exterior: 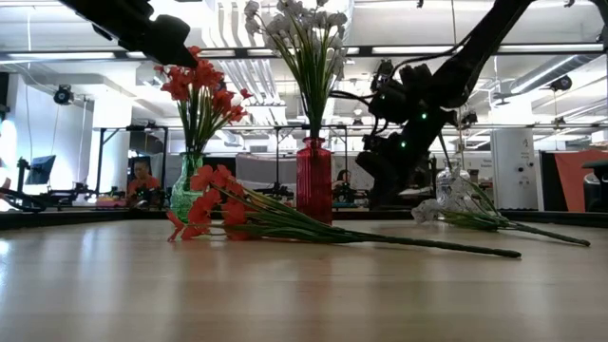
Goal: Sort flowers into vase by color
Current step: Put the black flower into the transparent vase
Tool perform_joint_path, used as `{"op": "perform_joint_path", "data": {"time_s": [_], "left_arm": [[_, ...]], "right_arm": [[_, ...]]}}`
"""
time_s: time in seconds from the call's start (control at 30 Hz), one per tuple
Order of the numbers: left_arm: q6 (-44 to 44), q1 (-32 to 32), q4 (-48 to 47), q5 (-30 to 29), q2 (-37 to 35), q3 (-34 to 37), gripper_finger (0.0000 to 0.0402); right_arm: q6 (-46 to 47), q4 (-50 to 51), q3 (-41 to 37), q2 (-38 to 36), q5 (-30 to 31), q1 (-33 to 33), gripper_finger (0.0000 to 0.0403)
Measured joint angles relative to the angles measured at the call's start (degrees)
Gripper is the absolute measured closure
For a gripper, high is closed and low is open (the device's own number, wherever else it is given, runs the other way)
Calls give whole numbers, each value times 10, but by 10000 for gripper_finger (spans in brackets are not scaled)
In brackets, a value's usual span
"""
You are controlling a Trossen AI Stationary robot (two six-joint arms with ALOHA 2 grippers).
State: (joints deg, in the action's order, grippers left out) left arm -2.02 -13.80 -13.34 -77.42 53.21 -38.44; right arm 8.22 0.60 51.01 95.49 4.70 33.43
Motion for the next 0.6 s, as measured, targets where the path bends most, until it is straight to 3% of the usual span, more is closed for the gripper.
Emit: {"op": "perform_joint_path", "data": {"time_s": [0.2, 0.6], "left_arm": [[0, 0, 0, 0, 0, 0, 108], [0, 0, 1, 0, 0, 0, 108]], "right_arm": [[37, 10, -8, -37, 1, -18, 394], [94, 82, -20, -116, 88, -86, 394]]}}
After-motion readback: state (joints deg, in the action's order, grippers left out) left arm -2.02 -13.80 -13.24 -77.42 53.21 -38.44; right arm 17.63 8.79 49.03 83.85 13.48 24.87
